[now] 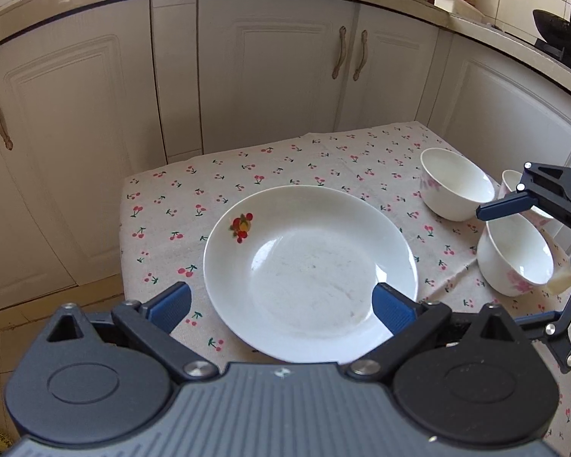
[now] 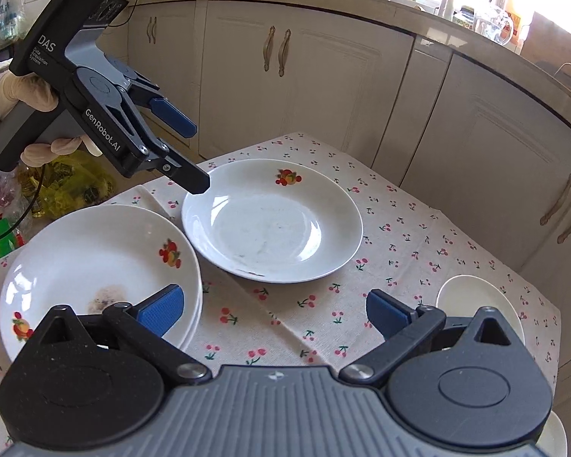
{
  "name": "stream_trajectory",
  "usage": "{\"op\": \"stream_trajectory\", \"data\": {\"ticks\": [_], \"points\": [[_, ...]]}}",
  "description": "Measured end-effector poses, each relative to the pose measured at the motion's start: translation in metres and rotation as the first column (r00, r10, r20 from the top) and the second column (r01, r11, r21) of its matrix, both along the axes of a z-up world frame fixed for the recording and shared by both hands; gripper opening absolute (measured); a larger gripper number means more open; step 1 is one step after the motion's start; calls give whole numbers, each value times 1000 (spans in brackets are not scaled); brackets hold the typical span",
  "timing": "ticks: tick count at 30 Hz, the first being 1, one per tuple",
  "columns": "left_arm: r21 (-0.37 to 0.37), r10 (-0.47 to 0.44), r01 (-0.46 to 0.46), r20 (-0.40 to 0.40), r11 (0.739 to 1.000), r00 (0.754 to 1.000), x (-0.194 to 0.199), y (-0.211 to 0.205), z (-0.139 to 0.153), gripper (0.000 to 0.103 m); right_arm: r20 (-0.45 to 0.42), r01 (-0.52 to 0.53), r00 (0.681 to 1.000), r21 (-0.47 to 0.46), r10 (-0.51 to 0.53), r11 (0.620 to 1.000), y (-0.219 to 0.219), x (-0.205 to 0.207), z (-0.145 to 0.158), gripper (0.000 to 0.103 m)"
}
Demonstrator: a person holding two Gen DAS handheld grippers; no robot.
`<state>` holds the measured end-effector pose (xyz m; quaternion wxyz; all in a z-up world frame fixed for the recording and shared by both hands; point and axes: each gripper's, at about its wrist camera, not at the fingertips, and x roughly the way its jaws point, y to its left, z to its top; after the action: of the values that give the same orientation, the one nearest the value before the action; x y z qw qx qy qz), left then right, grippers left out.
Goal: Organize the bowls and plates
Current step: 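Move the left gripper toward the next white plate with fruit decal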
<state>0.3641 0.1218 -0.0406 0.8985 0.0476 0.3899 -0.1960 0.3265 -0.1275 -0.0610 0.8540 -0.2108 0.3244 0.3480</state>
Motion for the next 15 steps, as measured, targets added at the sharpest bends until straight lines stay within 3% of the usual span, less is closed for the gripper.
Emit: {"op": "stream_trajectory", "data": {"ticks": [15], "points": [[-40,-9,5,-94,999,996,60,2,-43,100,-202,-47,979,-114,24,992,29,68,-50,103]]}}
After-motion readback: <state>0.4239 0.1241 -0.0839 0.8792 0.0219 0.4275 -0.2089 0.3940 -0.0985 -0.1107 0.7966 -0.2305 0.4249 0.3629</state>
